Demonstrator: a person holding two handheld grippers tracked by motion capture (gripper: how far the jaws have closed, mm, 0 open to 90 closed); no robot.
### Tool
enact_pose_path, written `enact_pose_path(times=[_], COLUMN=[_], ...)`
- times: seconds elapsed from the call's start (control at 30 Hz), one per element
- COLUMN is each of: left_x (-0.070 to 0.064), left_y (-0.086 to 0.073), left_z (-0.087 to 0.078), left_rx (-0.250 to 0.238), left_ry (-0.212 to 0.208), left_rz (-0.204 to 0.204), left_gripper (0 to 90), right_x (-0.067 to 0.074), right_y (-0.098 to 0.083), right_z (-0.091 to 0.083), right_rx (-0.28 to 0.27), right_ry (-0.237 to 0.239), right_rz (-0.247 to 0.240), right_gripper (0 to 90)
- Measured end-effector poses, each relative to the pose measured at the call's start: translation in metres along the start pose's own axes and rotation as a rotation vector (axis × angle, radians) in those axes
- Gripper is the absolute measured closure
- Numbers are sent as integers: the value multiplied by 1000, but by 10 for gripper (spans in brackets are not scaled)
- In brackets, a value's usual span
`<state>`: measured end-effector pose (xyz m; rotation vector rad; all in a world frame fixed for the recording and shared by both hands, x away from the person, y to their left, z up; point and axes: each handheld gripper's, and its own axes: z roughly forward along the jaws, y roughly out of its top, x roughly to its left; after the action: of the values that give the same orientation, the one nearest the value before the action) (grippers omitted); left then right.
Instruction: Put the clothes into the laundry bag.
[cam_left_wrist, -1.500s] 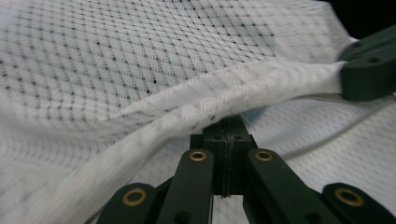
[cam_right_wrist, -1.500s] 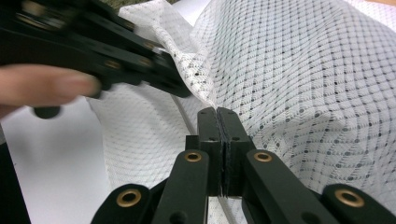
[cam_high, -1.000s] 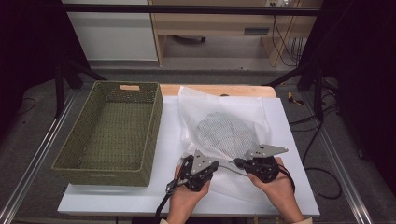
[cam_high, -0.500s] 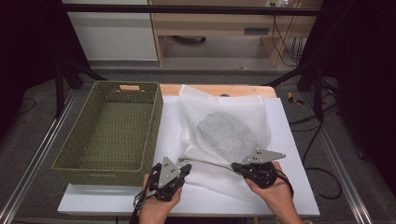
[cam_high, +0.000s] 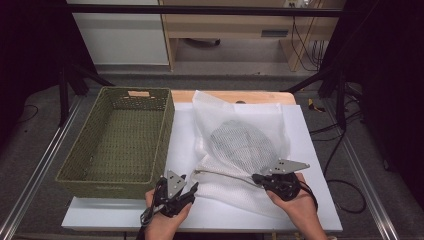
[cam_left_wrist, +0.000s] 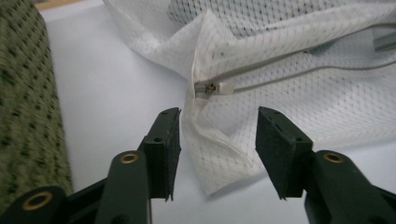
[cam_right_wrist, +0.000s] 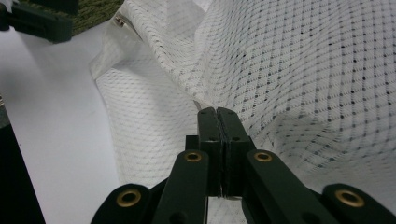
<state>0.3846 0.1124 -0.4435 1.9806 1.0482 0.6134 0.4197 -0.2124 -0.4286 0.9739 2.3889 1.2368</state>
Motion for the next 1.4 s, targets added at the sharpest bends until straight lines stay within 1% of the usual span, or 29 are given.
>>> enact_pose_path(times=[0.03, 0.07, 0.13, 0.17, 0.23, 0.33, 0.37, 0.4, 0.43, 0.47, 0.5, 0.53, 0.6, 0.67, 0.7, 0.73, 0.8, 0.83, 0.87, 0.93, 1.0, 1.03, 1.13, 1.23, 1.37, 1.4], left_x=[-2, -3, -4, -4, -3, -1, 0, 1, 2, 3, 4, 4, 4, 3, 4, 4, 7, 8, 8, 8, 5, 4, 1, 0, 5, 5], left_y=[0, 0, 2, 3, 4, 5, 4, 4, 3, 2, 1, 1, 1, 1, 0, 0, -2, -3, -4, -5, -7, -7, -11, -16, -25, -27], left_z=[4, 7, 12, 15, 21, 32, 35, 38, 40, 41, 42, 42, 42, 38, 34, 30, 22, 19, 15, 7, 0, -4, -12, -17, -22, -22], left_rx=[18, 27, 33, 38, 45, 73, 87, 103, 110, 110, 113, 108, 91, 76, 59, 43, 24, 29, 22, 16, 11, 17, 23, 25, 34, 30], left_ry=[7, 7, 11, 20, 18, 14, 9, 1, 3, -8, -18, -20, -39, -42, -33, -30, -46, -63, -79, -98, -114, -121, -135, -133, -135, -140], left_rz=[14, 18, 24, 36, 33, 59, 61, 54, 51, 49, 52, 56, 64, 75, 79, 71, 32, 14, -13, -32, -40, -31, -31, -32, -55, -68], left_gripper=[479, 466, 459, 457, 456, 468, 485, 517, 535, 575, 637, 665, 784, 866, 879, 884, 887, 887, 887, 887, 887, 887, 887, 886, 887, 886], right_x=[-1, -2, -4, -4, -6, -7, -7, -8, -8, -8, -9, -9, -9, -9, -9, -8, -5, -3, -1, 4, 10, 13, 19, 22, 25, 26], right_y=[-1, -2, -3, -3, -4, -6, -6, -6, -6, -7, -7, -8, -8, -8, -8, -8, -8, -7, -7, -5, -3, -2, -2, -4, -8, -9], right_z=[-1, -1, -2, -2, -1, 0, 0, 0, 0, 0, 1, 1, 3, 4, 5, 6, 7, 7, 8, 8, 7, 6, 5, 4, 0, -1], right_rx=[2, 1, -1, -2, 0, 2, 2, 3, 2, 4, 5, 8, 13, 21, 22, 28, 30, 34, 37, 40, 40, 37, 44, 52, 63, 65], right_ry=[-2, -4, -5, -4, -7, -6, -6, -8, -6, -8, -9, -10, -8, -9, -8, -8, -3, -1, -1, 5, 7, 8, 16, 17, 16, 19], right_rz=[7, 9, 14, 16, 24, 31, 33, 32, 34, 37, 37, 37, 36, 31, 28, 28, 15, 9, 3, -14, -33, -41, -49, -51, -50, -53], right_gripper=[896, 896, 895, 895, 896, 895, 895, 895, 895, 895, 895, 895, 895, 895, 895, 895, 895, 895, 894, 894, 895, 895, 894, 895, 894, 894])
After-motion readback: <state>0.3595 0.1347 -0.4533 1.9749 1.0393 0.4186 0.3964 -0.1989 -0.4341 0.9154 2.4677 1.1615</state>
